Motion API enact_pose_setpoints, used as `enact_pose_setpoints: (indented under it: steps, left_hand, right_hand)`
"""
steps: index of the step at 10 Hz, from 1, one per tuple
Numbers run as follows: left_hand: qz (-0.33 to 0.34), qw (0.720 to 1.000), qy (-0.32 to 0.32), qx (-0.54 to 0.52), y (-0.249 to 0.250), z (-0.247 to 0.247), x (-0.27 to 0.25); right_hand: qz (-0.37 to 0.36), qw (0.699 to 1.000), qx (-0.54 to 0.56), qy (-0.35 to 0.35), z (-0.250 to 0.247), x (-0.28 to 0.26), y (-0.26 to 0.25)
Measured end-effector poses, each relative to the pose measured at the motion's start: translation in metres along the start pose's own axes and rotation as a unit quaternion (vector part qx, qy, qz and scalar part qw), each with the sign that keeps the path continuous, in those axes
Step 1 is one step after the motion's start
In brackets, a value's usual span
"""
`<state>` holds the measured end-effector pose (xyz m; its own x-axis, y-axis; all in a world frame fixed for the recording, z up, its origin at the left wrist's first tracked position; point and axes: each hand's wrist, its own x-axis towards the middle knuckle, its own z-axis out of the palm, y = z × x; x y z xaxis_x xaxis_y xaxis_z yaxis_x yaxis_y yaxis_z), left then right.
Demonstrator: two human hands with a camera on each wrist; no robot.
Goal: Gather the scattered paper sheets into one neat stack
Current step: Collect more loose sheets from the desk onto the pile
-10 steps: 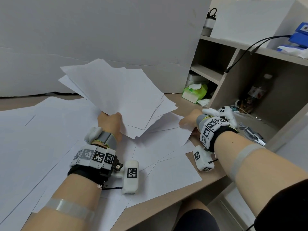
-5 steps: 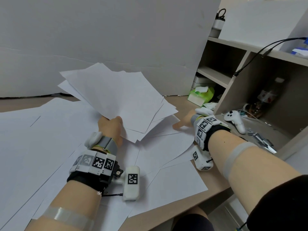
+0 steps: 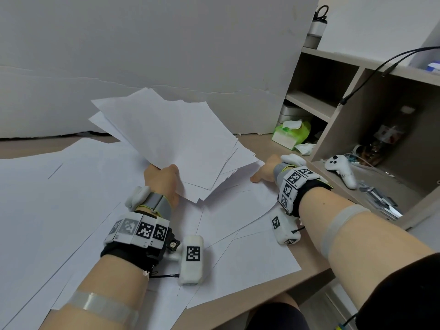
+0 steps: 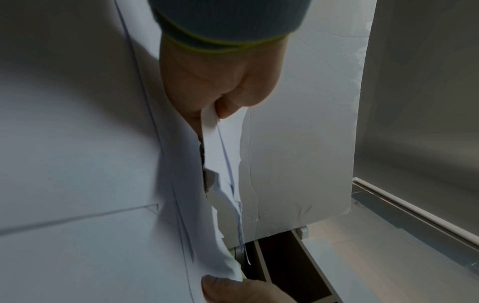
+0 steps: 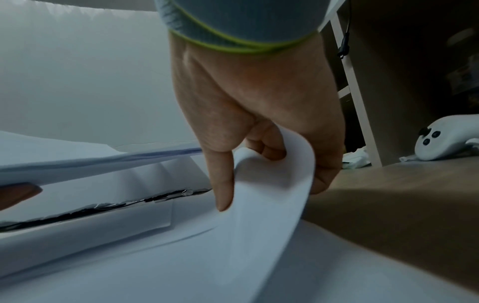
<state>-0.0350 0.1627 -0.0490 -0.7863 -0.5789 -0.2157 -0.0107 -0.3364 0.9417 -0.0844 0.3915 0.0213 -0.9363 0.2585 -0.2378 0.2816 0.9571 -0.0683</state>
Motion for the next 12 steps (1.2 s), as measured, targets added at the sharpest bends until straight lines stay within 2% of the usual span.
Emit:
enact_pose_setpoints:
  steps: [1,2,3,4,5,6,7,9,10,11,12]
  left_hand:
    - [-0.001,1.000,-0.005,0.005,-0.001,0.000,0.003]
    - [0.007,0.999,0.025,0.033,-0.002,0.004,0.001]
    - [-0.003,0.999,0.016,0.047,0.002,0.007,-0.003]
    - [-0.021,0.995,0.000,0.095,0.006,0.010,-0.007]
    - [-0.029,0.993,-0.026,0.113,0.002,0.011,-0.004]
    - [-0.034,0.988,-0.020,0.146,-0.002,0.015,-0.005]
    - [-0.045,0.987,-0.044,0.146,-0.004,0.017,-0.011]
    - [-0.068,0.983,-0.127,0.115,-0.013,0.013,-0.008]
    - [-0.067,0.975,-0.175,0.121,-0.011,0.016,-0.015]
    - [-0.067,0.969,-0.207,0.118,-0.008,0.016,-0.024]
    - [-0.078,0.970,-0.202,0.113,-0.026,0.016,-0.003]
  right_hand:
    - [-0.004,0.999,0.046,0.019,-0.004,0.001,0.000]
    - [-0.014,0.995,0.095,0.042,-0.013,-0.003,0.006]
    - [-0.041,0.975,0.209,0.058,-0.024,-0.005,0.022]
    - [-0.040,0.959,0.251,0.127,-0.037,-0.009,0.036]
    - [-0.034,0.943,0.271,0.192,-0.053,-0.021,0.042]
    - [-0.019,0.938,0.274,0.211,-0.073,-0.031,0.042]
    - [0.003,0.930,0.276,0.243,-0.091,-0.045,0.042]
    - [-0.064,0.863,0.369,0.339,-0.112,-0.058,0.041]
    - [-0.105,0.832,0.404,0.365,-0.119,-0.066,0.030]
    - [-0.153,0.815,0.423,0.366,-0.117,-0.068,0.020]
    - [-0.181,0.794,0.454,0.361,-0.113,-0.070,0.011]
